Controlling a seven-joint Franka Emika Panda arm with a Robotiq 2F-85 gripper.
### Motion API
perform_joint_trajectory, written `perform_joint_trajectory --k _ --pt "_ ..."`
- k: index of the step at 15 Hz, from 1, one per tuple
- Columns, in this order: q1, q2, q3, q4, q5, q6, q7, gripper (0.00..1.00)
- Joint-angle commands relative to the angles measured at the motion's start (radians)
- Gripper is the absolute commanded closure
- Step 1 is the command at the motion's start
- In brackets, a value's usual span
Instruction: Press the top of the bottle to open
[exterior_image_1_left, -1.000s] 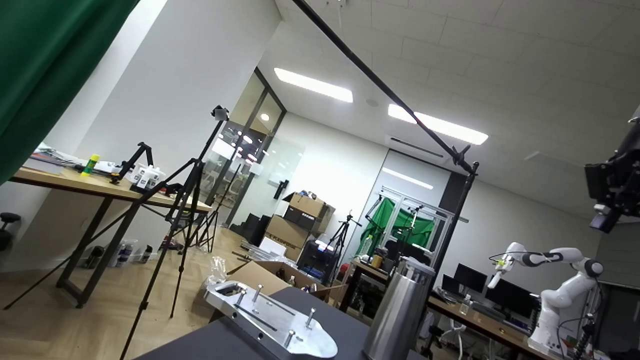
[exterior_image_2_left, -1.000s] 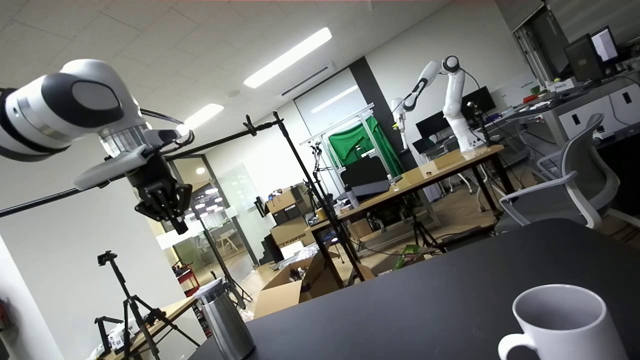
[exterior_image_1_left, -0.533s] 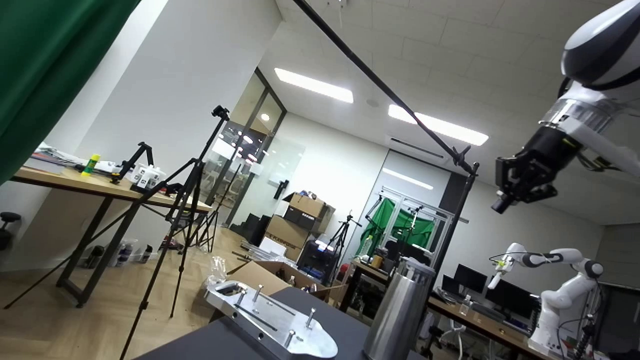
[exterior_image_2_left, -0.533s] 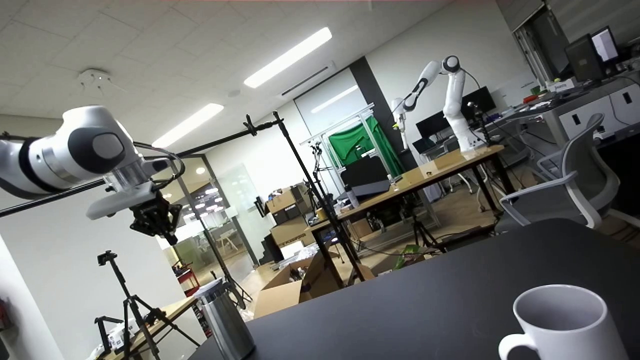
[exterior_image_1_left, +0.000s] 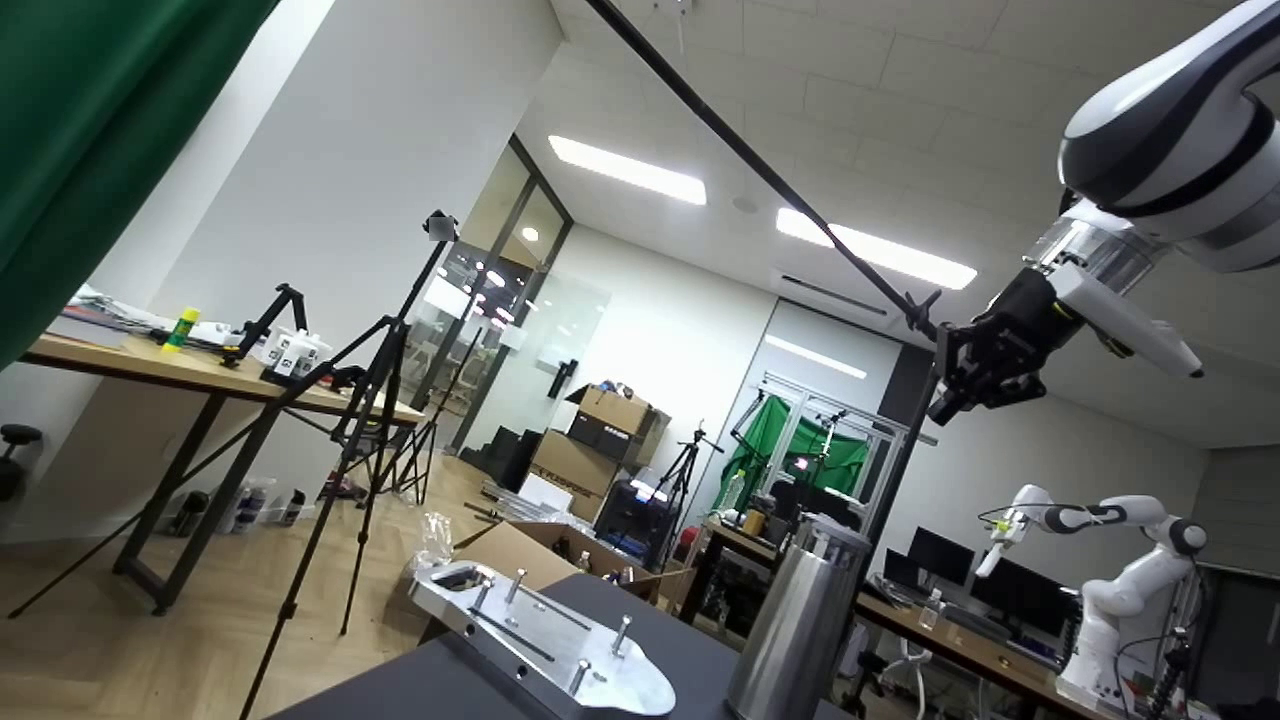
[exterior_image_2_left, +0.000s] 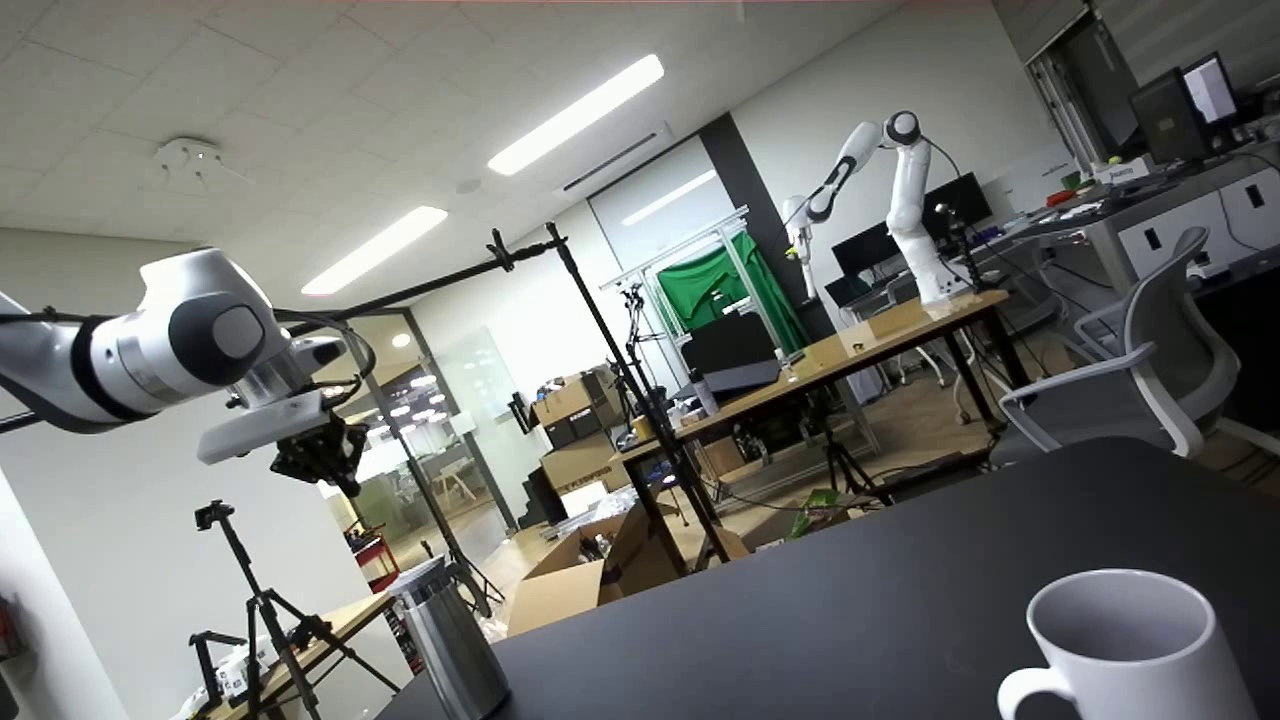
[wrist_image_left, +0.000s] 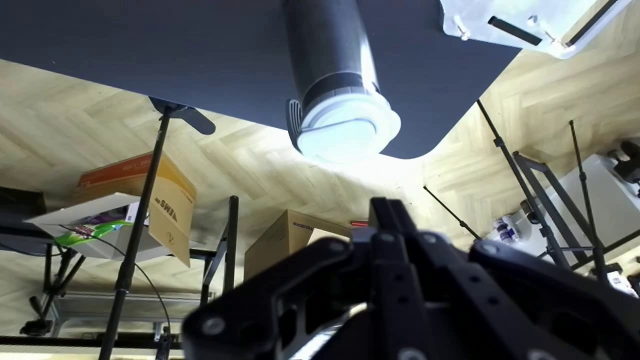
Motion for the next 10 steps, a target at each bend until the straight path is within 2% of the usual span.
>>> perform_joint_trajectory --k 1,4,5,10 --pt "-0.007 0.001 0.008 0.003 -0.007 -0.001 0.006 0.99" --pt "-0.007 0.001 0.008 0.003 -0.007 -0.001 0.006 0.99" --pt "-0.006 0.039 -0.004 0.038 -0.03 0.016 0.016 1.0" --pt "0.001 0.197 -0.018 0.156 -0.116 0.187 0.001 1.0"
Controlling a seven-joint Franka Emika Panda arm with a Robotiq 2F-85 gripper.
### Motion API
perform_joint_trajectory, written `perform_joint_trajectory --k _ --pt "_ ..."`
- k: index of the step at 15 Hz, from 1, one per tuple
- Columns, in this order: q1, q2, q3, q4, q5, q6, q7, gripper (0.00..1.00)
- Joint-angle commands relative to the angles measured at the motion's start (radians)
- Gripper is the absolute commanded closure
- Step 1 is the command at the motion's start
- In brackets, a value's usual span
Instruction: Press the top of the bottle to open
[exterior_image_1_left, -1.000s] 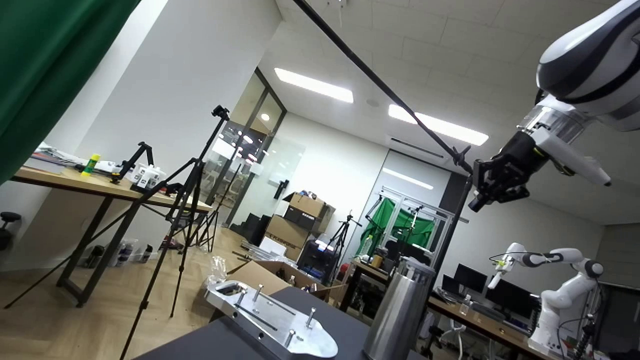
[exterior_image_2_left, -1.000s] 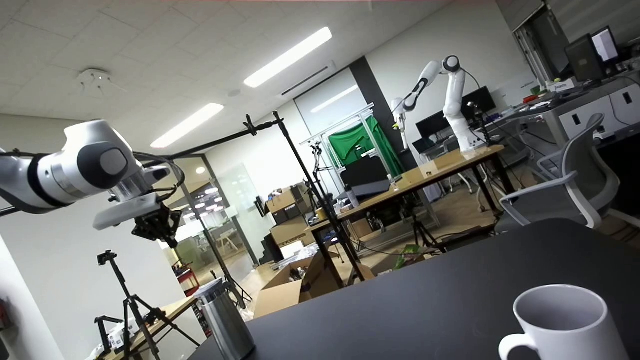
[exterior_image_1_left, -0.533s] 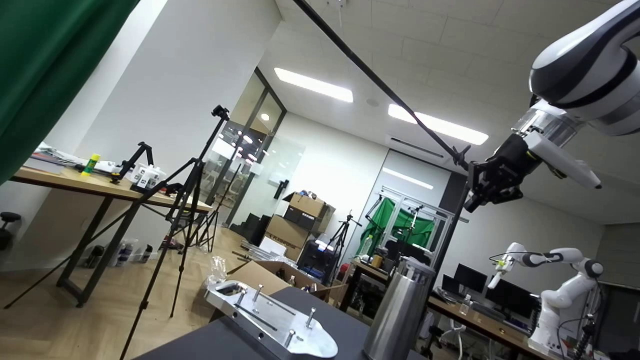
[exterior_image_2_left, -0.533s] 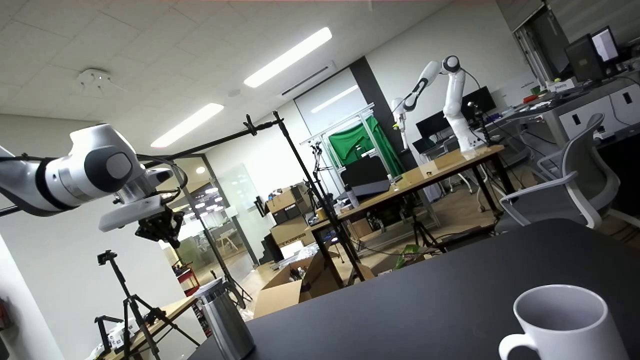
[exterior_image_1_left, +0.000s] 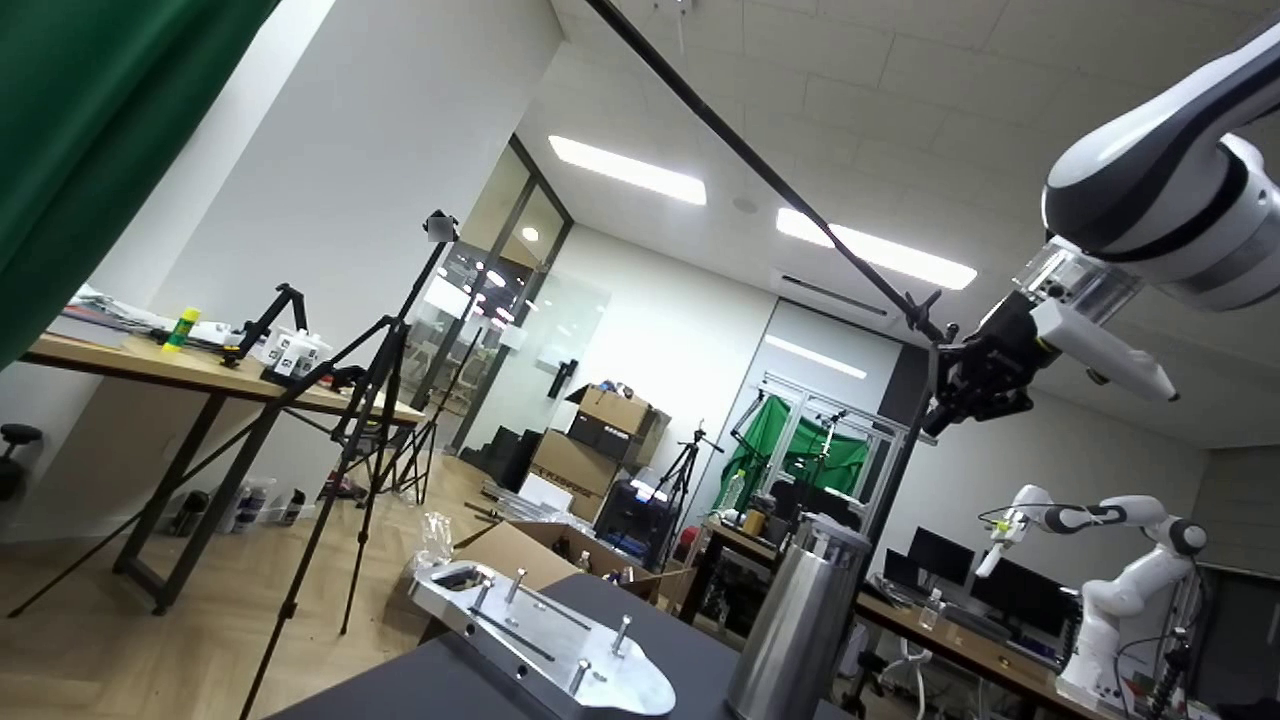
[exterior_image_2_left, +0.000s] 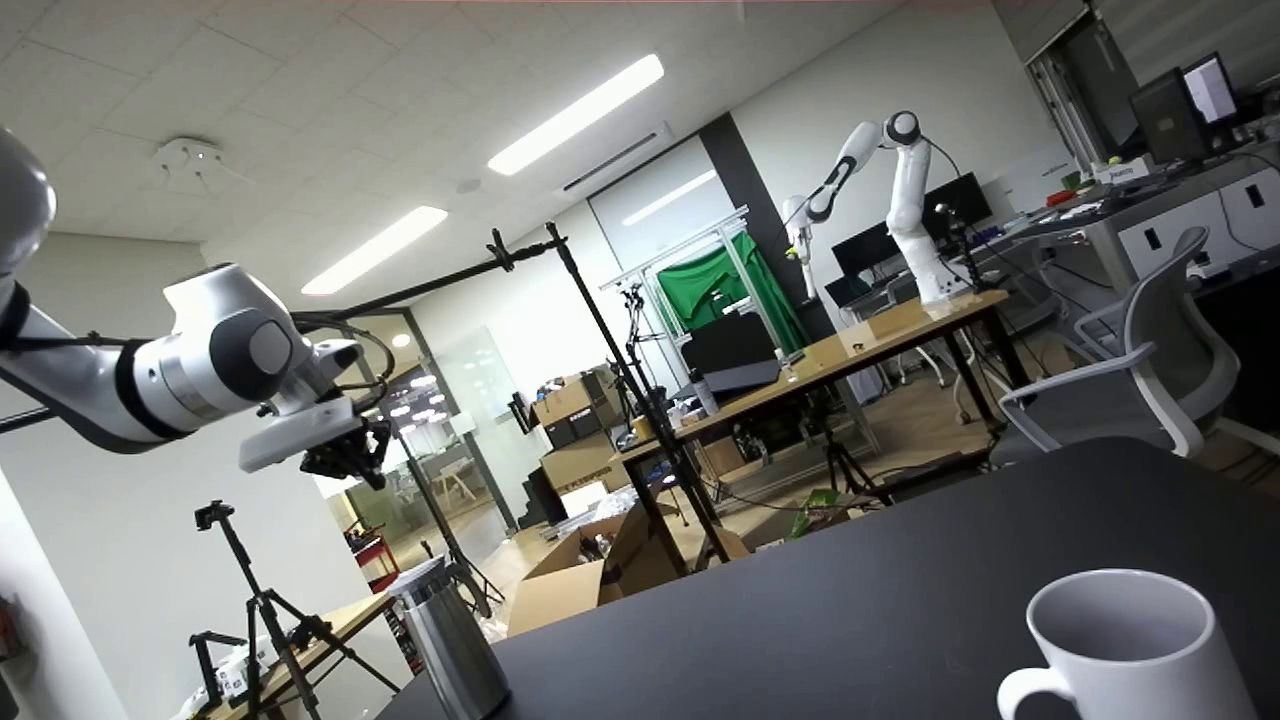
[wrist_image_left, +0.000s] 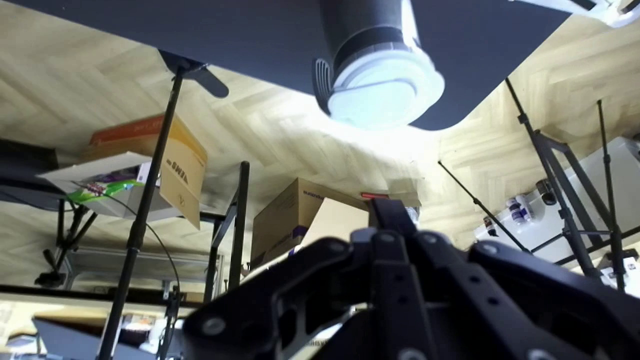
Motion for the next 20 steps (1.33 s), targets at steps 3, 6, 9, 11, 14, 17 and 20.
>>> perform_joint_trajectory --k 3,6,9,11,14,17,20 --pt "0.001 0.208 0.028 0.197 -0.027 0.041 -0.012 1.0" --pt "0.007 0.274 0.049 0.258 -0.013 -0.022 -0.004 1.0" --pt "0.014 0.323 0.057 0.301 -0.013 -0.06 -0.005 1.0" --pt "0.018 0.35 0.06 0.325 -0.012 -0.08 -0.006 1.0" --pt "0.023 0.379 0.063 0.355 -0.011 -0.103 -0.006 1.0" --pt "0.03 0.403 0.06 0.379 -0.013 -0.119 -0.004 1.0" --pt "0.036 0.421 0.054 0.401 -0.015 -0.147 0.003 1.0"
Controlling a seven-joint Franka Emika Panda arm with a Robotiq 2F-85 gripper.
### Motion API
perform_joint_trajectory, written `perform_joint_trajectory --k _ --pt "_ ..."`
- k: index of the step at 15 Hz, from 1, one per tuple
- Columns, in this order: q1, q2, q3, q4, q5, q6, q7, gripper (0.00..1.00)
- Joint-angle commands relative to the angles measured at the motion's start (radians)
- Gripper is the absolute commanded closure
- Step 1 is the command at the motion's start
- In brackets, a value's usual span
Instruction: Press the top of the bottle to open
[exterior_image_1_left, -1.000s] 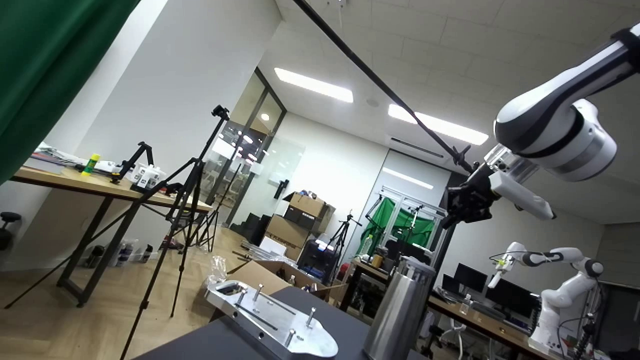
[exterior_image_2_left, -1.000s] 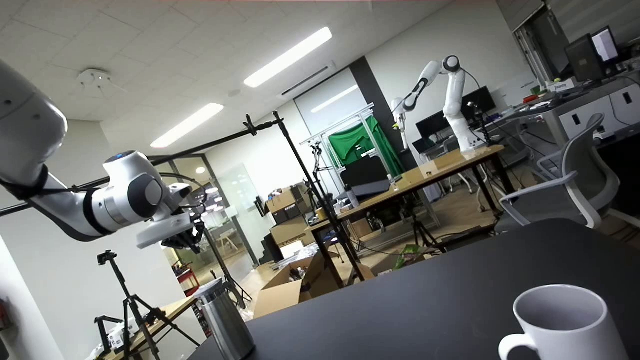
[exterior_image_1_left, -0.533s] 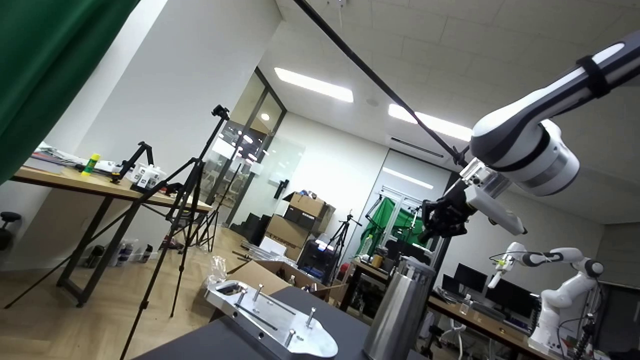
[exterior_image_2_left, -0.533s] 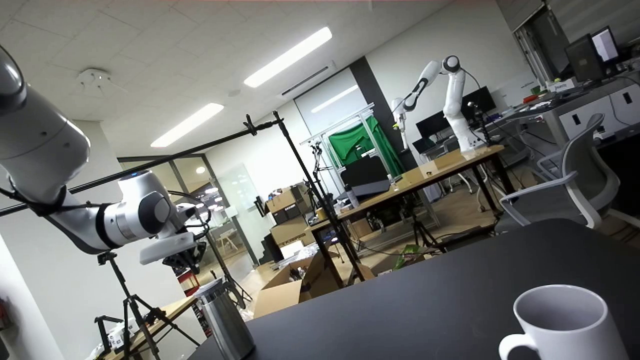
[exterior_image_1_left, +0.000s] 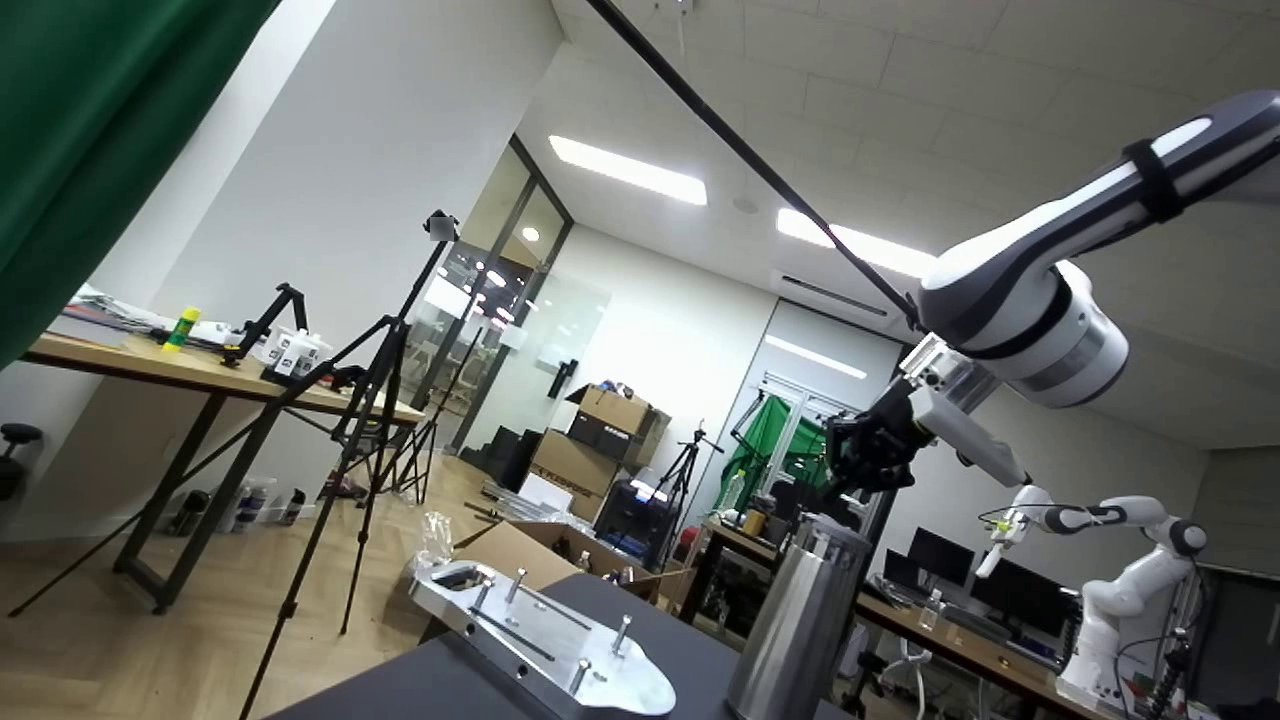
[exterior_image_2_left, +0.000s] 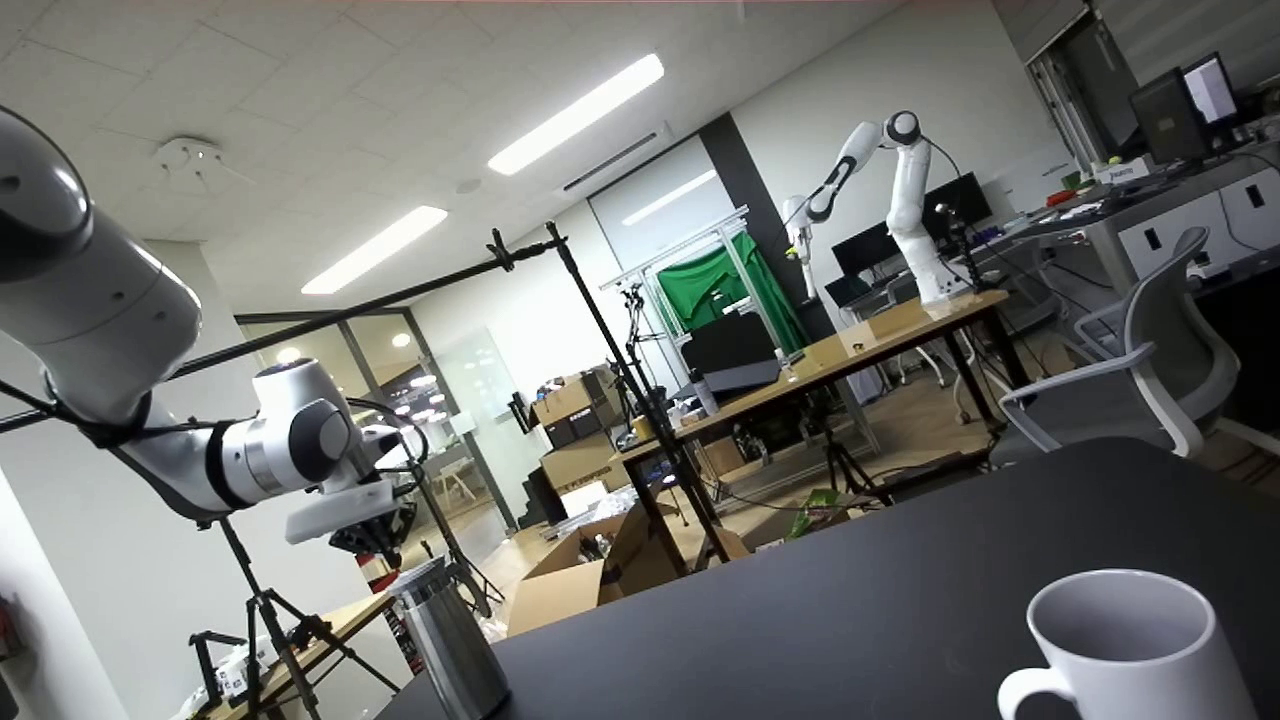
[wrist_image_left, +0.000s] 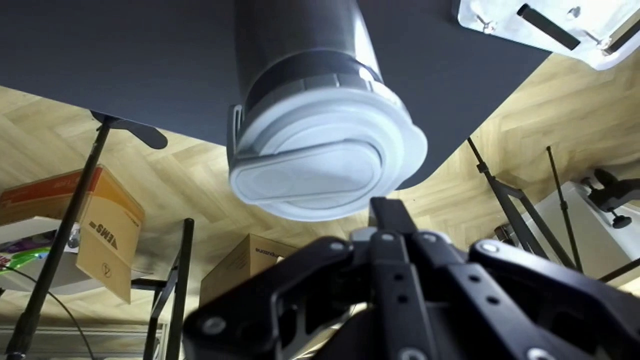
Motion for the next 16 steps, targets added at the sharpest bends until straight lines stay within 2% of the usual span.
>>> perform_joint_trajectory --k 1,16 --pt "0.009 0.035 -0.006 0.065 0.004 -0.055 0.015 1.0" --pt "0.005 0.1 -0.005 0.134 0.056 -0.127 0.028 1.0"
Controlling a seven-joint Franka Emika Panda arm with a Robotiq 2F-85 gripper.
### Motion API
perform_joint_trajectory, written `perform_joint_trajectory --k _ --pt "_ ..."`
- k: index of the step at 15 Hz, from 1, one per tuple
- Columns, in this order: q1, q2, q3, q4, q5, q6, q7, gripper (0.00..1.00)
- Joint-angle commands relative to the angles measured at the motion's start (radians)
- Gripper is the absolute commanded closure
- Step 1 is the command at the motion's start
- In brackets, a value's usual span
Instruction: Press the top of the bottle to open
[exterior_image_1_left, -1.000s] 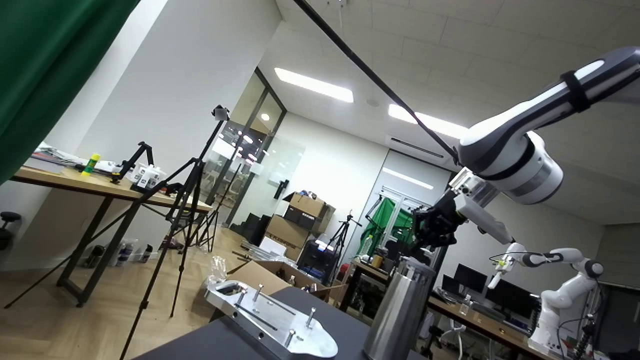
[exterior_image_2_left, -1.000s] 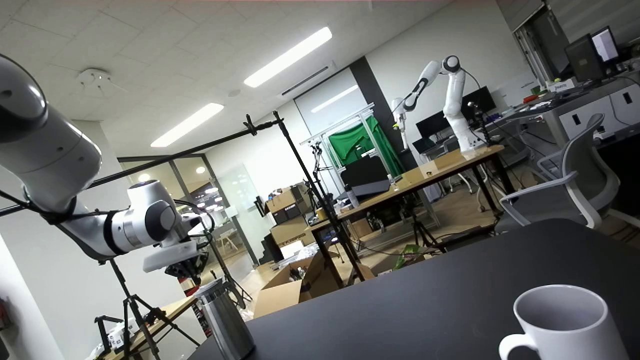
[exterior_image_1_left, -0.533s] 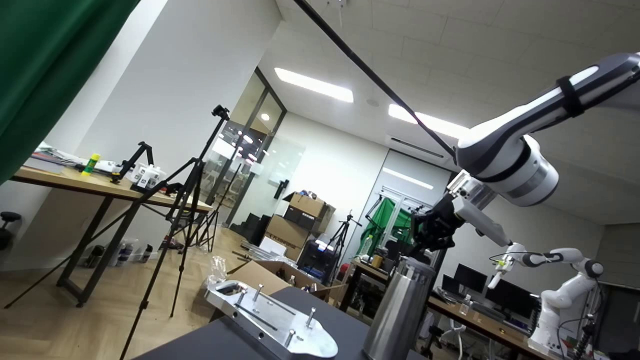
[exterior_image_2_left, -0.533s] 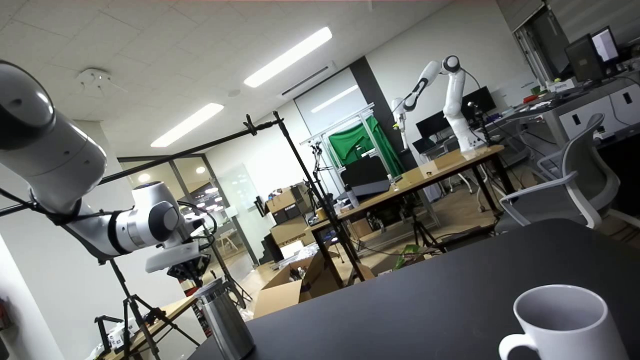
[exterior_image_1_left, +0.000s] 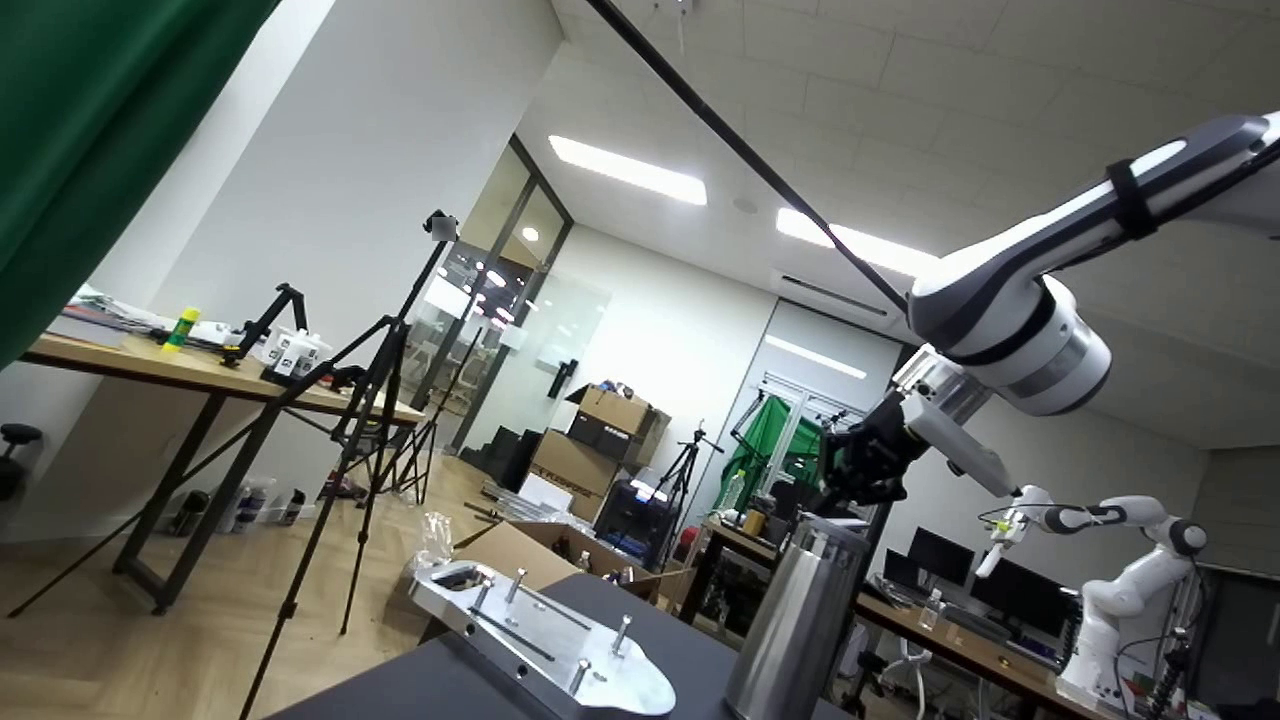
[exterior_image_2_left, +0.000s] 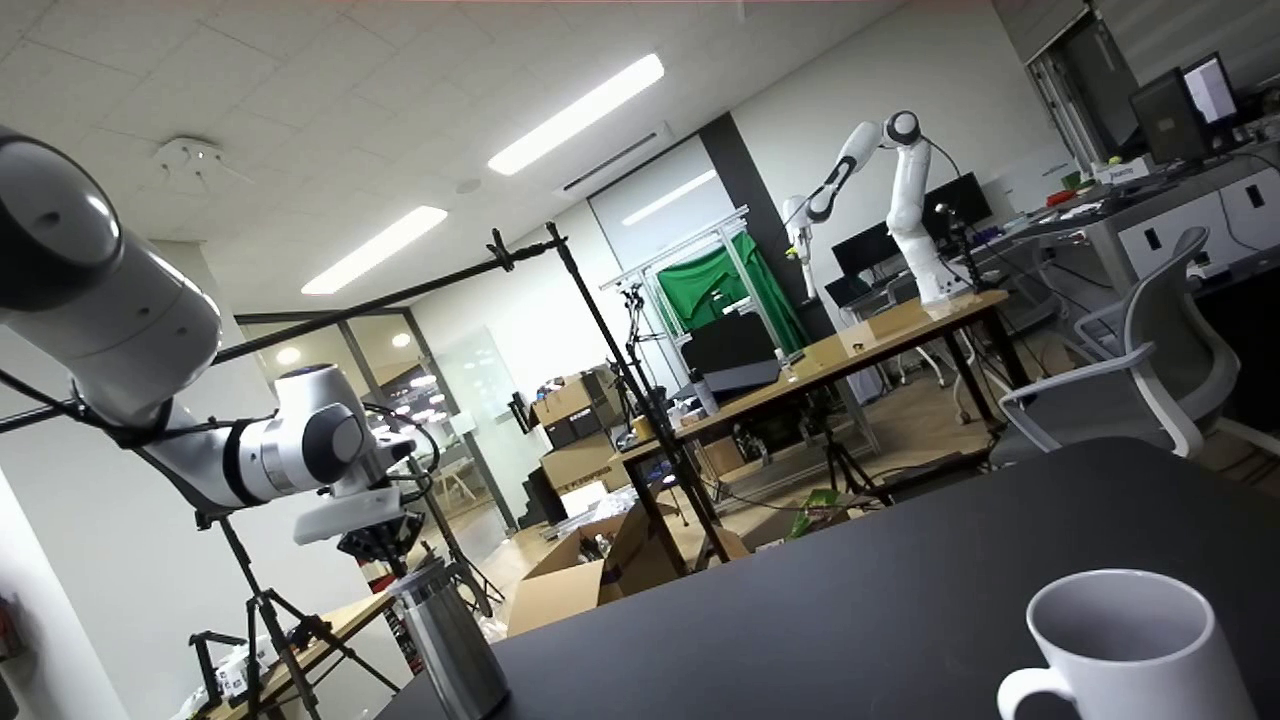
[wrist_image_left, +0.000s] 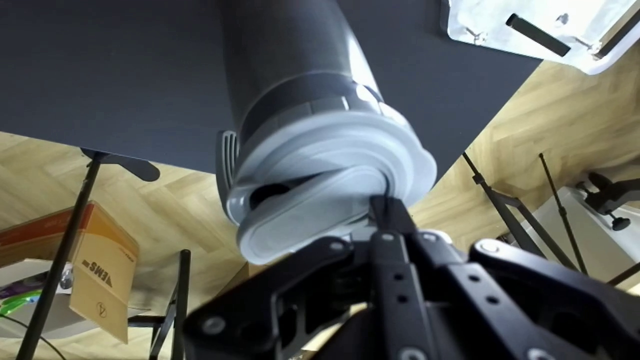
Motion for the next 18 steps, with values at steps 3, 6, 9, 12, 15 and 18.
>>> perform_joint_trajectory --k 3,6,9,12,15,18 --pt "0.004 0.033 -0.001 0.053 0.021 -0.031 0.024 1.0" --pt "0.01 0.006 -0.001 0.061 0.016 -0.007 0.024 1.0" --pt "0.006 -0.03 0.01 0.062 0.021 -0.021 0.018 1.0" --pt "0.006 -0.076 0.009 0.042 0.017 -0.077 0.021 0.67" --pt "0.002 -0.123 0.006 0.016 0.023 -0.136 0.024 0.47" --pt "-0.003 -0.161 0.005 -0.003 0.028 -0.181 0.02 0.27"
